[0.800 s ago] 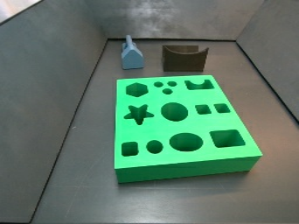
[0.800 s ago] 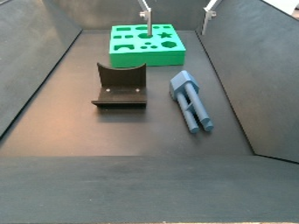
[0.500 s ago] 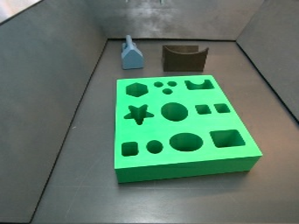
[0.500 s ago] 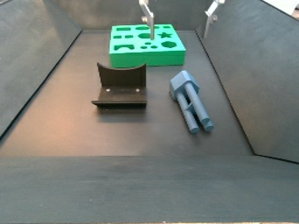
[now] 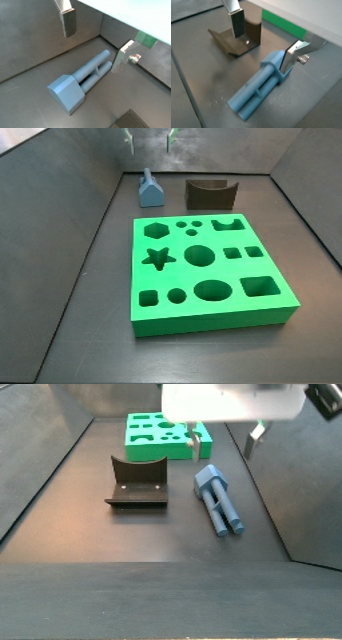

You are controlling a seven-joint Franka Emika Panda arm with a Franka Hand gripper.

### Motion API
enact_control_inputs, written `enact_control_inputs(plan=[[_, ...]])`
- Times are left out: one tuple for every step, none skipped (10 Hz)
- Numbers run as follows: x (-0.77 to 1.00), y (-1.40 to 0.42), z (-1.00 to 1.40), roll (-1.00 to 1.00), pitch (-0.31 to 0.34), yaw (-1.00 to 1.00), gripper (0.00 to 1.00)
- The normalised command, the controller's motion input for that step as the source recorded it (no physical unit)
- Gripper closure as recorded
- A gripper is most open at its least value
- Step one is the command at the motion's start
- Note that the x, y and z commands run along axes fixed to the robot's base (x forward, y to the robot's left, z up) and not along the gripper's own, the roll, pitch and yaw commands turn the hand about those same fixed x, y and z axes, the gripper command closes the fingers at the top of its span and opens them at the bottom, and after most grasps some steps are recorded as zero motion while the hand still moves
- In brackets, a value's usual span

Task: Pick up the 3 prong object. Move up. Place the 3 prong object on the fixture. Regrasp the 3 prong object. Move to above the board. Insert the 3 prong object.
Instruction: Pick up the 3 prong object.

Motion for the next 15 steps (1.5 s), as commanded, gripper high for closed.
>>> enact_control_inputs(plan=[[-0.02, 0.20, -0.73, -0.04, -0.250, 0.33, 0.00], [-0.08, 0.16, -0.78, -0.02, -0.233, 0.28, 0.00], [-0.08, 0.15, -0.79, -0.02, -0.223, 0.27, 0.00], [-0.03, 0.15, -0.76, -0.02, -0.207, 0.27, 0.00], [-0.01, 0.08, -0.70, -0.02, -0.207, 0.18, 0.00], [-0.07, 0.00, -0.68, 0.00, -0.196, 0.02, 0.00], [-0.08, 0.00, -0.69, 0.00, -0.163, 0.00, 0.00], [-0.09, 0.00, -0.64, 0.00, -0.113, -0.09, 0.00], [-0.11, 0.00, -0.59, 0.00, -0.089, -0.11, 0.00], [-0.13, 0.00, -0.60, 0.00, -0.090, -0.09, 0.00], [-0.13, 0.00, -0.65, 0.00, -0.101, -0.09, 0.00], [-0.12, 0.00, -0.67, 0.00, -0.130, -0.09, 0.00], [-0.07, 0.01, -0.80, -0.02, -0.183, -0.12, 0.00], [-0.08, 0.05, -0.99, 0.00, -0.133, -0.11, 0.00], [0.00, 0.05, -0.93, -0.01, -0.163, -0.07, 0.00]])
